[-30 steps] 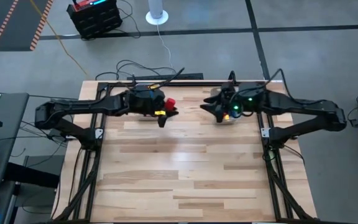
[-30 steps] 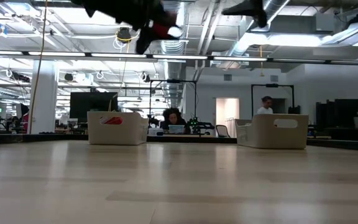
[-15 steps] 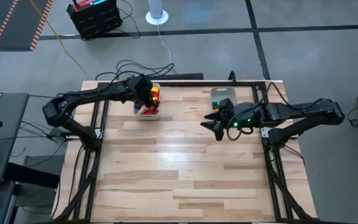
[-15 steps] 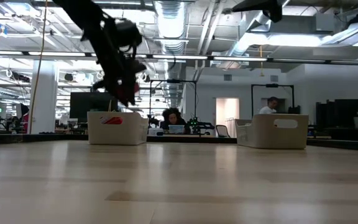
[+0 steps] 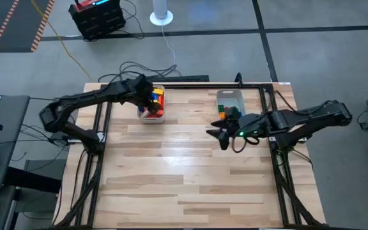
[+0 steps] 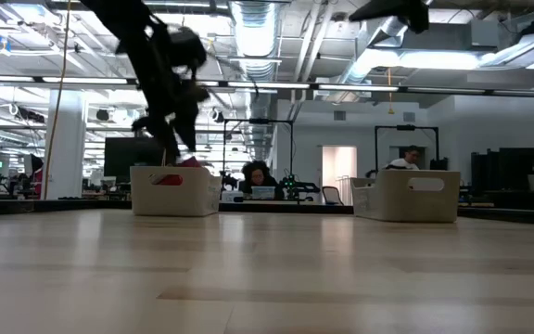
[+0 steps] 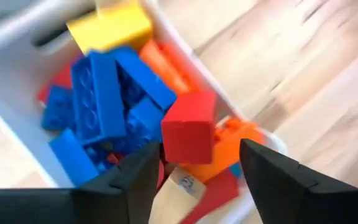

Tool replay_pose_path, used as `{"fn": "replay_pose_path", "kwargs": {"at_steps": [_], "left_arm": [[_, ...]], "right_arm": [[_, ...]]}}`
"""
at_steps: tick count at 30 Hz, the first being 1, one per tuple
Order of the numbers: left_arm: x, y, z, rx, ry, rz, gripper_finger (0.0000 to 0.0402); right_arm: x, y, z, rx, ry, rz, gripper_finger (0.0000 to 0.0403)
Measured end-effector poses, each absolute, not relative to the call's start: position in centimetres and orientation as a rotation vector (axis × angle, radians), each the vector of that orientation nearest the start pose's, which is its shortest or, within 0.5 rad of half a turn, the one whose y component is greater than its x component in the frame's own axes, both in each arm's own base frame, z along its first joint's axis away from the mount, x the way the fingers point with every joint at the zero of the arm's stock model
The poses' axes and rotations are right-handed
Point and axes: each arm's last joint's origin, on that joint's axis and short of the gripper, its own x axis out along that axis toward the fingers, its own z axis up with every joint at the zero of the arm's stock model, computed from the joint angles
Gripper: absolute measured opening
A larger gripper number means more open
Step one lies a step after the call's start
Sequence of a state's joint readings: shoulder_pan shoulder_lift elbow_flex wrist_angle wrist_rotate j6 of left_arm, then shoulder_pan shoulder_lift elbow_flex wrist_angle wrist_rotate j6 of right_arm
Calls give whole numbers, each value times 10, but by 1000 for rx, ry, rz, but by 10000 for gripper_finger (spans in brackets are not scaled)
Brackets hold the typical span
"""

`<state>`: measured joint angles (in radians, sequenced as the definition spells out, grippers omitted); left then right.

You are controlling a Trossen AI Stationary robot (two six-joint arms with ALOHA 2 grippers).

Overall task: Sort blocks by size
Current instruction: Return to Home Position

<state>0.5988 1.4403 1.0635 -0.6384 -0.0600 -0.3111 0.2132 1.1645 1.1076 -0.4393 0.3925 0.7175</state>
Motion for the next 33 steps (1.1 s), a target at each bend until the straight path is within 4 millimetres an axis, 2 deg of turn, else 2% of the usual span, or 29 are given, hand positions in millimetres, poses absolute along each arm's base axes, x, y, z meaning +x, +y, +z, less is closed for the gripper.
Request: {"fn": "replay_pose_path", "kwargs": {"at_steps": [5,9,12,16,21,26,33], "left_arm": [[220,137,290,-470,742,740,221],[207,100,309,-393,661,684,221],[197,72,315,-355,595,659,221],[185,45,305,-350,525,587,221],[169,23,272,-426,421,464,222],[157,11,247,-507,314,365,222],[145,7,231,-542,277,338,222]], "right_arm": [[223,39,359,476,335,-358,255],[201,30,351,485,303,-373,255],[184,24,339,518,239,-366,252],[163,19,319,568,166,-349,233],[140,13,290,654,137,-365,204],[122,10,269,708,91,-352,178],[95,5,253,793,-31,-308,136]]}}
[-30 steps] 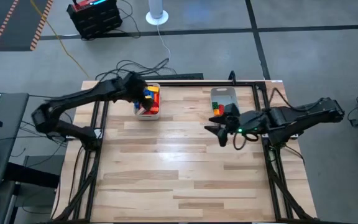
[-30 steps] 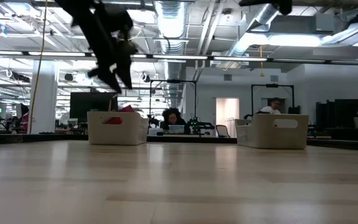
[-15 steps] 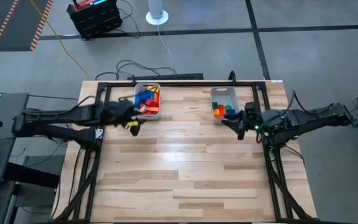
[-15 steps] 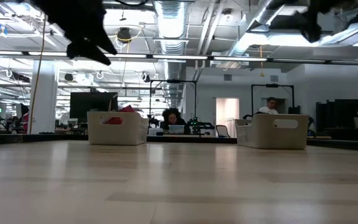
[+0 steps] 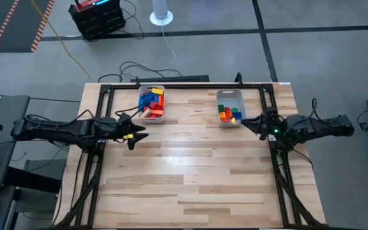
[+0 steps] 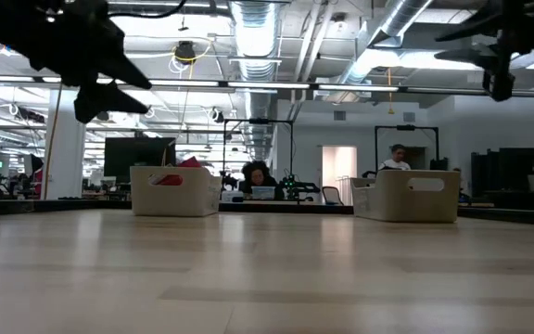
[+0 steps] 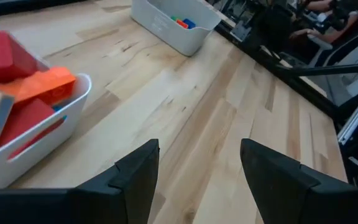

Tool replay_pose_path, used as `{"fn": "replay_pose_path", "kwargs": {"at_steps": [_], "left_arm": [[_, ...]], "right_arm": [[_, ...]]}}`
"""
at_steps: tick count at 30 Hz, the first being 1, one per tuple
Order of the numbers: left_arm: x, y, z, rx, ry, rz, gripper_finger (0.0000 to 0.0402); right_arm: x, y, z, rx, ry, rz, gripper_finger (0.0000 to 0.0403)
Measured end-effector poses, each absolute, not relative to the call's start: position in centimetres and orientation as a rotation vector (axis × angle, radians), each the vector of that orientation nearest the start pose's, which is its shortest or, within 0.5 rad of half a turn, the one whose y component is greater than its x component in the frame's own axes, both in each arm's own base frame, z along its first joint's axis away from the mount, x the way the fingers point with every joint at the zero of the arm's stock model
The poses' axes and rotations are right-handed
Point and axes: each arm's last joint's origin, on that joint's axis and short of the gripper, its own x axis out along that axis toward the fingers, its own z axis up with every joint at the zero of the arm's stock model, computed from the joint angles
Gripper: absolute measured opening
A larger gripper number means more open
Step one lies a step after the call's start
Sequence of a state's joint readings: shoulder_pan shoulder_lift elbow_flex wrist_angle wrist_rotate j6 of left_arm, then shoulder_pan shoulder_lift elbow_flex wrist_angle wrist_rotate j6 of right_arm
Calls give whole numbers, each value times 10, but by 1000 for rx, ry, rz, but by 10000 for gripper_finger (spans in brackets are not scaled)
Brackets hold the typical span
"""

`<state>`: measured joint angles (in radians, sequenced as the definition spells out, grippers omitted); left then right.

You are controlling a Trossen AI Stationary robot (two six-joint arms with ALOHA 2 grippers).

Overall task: Sort blocks by size
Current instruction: Return to Home Position

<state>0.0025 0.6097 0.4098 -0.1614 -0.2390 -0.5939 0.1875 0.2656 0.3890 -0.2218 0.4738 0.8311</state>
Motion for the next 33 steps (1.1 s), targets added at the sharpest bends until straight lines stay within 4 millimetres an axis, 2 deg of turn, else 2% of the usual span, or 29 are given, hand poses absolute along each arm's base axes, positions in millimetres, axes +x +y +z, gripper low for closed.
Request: {"fn": "replay_pose_path", "kwargs": {"at_steps": [8,13,23,33], "left_arm": [[131,7,204,-625,184,328,189],[121,7,187,-685,143,324,160],[111,1,161,-766,91,248,97],[111,-1,153,-733,86,244,46]], "right_arm": [[70,-2,231,843,-194,-314,98],[76,-2,220,854,-170,-366,88],[88,3,179,983,-134,-376,71],[90,5,175,980,-150,-384,70]]}}
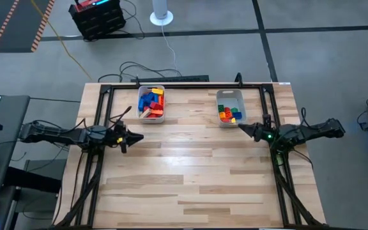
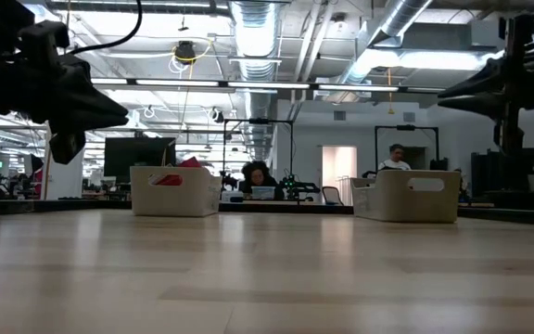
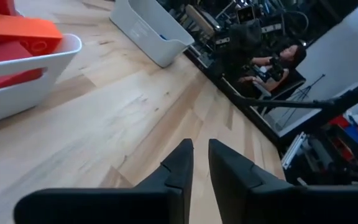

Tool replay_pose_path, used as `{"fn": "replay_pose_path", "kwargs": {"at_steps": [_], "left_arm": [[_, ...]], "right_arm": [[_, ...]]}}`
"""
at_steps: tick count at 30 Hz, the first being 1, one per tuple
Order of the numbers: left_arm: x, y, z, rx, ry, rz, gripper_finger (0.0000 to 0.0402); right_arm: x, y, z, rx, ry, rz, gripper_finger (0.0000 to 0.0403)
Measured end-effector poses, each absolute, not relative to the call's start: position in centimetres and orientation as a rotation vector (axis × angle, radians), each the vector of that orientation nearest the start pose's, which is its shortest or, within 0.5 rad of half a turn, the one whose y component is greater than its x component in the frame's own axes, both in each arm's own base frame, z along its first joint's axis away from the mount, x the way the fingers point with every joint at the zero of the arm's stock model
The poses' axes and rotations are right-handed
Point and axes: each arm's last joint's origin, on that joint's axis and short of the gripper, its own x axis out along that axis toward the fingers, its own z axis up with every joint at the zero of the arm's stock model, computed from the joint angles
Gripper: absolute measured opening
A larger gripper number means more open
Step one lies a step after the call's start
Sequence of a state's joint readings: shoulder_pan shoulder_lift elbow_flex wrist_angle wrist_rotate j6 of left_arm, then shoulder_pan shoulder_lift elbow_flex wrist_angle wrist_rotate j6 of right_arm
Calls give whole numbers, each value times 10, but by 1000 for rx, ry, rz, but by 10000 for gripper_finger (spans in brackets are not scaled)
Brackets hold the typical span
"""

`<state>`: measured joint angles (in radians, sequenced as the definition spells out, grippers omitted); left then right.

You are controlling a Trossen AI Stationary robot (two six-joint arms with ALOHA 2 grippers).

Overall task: Sort blocks by size
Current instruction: Return to Home Position

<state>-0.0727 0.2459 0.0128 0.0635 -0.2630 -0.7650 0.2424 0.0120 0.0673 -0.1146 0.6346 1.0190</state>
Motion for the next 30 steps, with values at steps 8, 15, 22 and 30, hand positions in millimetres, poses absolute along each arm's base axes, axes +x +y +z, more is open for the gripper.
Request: {"fn": "replay_pose_path", "kwargs": {"at_steps": [8,15,22,30], "left_arm": [[111,0,152,-574,107,246,39],[112,0,151,226,204,183,39],[111,0,151,454,225,159,39],[111,0,151,375,218,167,39]], "right_arm": [[90,5,174,312,-10,-394,70],[90,5,174,-2,55,-383,70],[90,5,174,-10,58,-382,70],[90,5,173,-11,59,-382,70]]}}
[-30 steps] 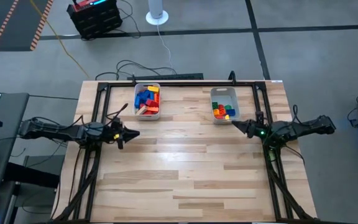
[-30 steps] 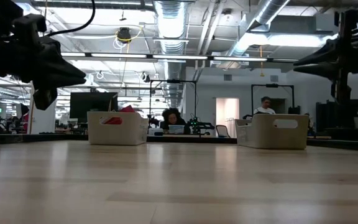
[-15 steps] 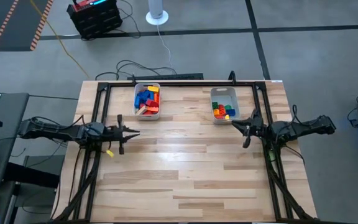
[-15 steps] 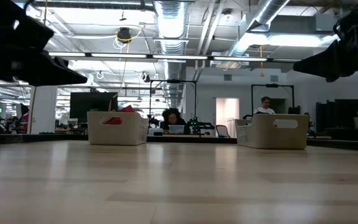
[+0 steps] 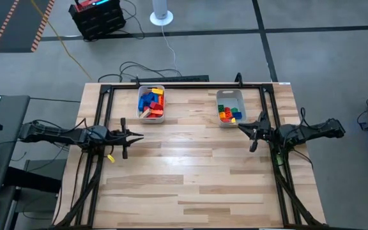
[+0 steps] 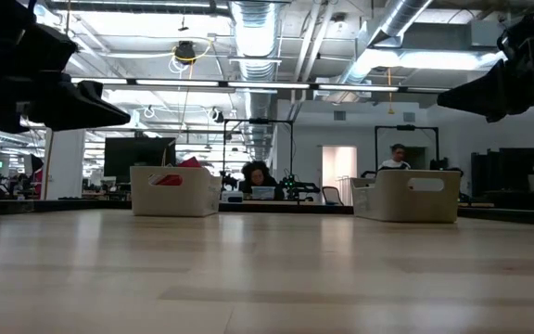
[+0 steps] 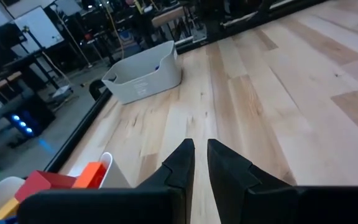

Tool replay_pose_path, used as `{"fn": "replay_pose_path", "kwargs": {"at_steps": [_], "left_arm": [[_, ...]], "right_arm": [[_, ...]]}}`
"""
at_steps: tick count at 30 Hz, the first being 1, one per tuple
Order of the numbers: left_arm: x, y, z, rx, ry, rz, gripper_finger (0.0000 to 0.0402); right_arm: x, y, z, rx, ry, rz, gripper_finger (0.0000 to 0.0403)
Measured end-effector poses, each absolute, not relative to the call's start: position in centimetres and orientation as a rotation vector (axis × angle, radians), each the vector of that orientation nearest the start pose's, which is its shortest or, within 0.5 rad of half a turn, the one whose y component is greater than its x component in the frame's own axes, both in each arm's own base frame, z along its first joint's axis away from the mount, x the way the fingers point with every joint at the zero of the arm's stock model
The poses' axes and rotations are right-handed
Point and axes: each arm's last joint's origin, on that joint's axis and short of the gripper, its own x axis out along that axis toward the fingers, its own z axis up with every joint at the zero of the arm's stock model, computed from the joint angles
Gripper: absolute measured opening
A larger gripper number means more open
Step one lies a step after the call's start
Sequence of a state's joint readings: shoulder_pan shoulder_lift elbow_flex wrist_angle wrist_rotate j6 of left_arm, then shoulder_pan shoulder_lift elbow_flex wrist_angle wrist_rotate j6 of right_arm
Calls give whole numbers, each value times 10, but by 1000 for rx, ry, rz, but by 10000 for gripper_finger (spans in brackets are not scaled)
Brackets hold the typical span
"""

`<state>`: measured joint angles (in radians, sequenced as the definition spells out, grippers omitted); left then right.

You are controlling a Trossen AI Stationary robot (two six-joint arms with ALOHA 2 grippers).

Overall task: Sort blocks by size
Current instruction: Return to Home Position

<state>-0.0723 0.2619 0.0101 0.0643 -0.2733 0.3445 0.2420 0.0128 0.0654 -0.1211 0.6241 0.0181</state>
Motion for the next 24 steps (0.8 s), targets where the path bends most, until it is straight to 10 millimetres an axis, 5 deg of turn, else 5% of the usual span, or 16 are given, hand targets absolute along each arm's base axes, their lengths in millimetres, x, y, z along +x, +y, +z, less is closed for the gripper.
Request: {"fn": "replay_pose_path", "kwargs": {"at_steps": [24], "left_arm": [[111,0,151,342,215,169,39]], "right_arm": [[90,5,173,-11,61,-383,70]]}}
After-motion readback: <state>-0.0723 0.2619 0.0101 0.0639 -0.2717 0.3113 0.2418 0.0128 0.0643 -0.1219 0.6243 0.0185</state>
